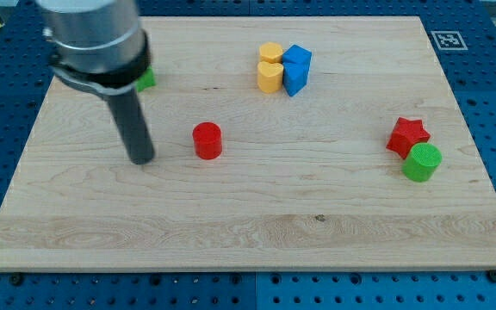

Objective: Push the red circle to the bottom of the triangle

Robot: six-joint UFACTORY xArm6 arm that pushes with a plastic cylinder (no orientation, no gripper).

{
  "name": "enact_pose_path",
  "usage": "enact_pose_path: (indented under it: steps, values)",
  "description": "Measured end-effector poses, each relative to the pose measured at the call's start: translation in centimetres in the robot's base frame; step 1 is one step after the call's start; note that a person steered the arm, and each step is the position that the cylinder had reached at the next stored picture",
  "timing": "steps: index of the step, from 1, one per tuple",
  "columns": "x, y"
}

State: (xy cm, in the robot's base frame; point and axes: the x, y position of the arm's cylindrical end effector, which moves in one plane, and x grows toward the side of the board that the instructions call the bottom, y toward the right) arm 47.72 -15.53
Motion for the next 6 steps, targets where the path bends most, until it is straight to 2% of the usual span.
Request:
enact_pose_path:
  steps: [1,3,4,5,6]
  values:
    - [-2.2,1.2]
    - [2.2,15.5]
    - [1.1,13.5]
    - [0.1,8.3]
    - [-3.5,7.7]
